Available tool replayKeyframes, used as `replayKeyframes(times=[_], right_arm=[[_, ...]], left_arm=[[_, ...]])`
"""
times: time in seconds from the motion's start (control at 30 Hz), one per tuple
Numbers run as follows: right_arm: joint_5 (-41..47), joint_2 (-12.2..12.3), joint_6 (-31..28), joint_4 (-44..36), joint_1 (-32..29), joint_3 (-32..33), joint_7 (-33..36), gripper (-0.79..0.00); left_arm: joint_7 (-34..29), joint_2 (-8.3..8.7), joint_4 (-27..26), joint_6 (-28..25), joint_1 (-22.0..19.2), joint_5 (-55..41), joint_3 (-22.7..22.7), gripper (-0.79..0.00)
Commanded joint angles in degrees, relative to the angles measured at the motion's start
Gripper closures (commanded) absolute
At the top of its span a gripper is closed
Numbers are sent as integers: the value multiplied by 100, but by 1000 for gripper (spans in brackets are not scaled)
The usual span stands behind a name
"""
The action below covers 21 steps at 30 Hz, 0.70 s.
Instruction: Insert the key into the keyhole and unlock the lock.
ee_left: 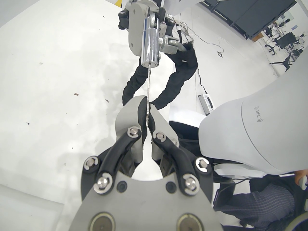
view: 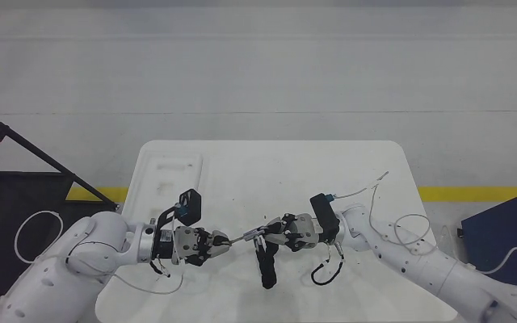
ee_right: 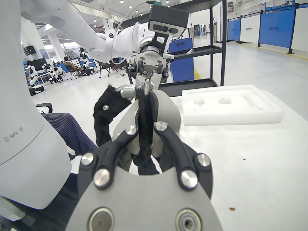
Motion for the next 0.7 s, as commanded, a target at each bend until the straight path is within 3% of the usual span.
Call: replayKeyframes(times=[0.0, 0.67], right_arm=[[0, 0, 0, 0, 0, 0, 0, 0], [0, 0, 0, 0, 0, 0, 0, 0]], left_arm=[[-9, -6, 38, -2, -25, -6, 31, 0], [-79, -66, 19, 242, -217, -41, 241, 0]])
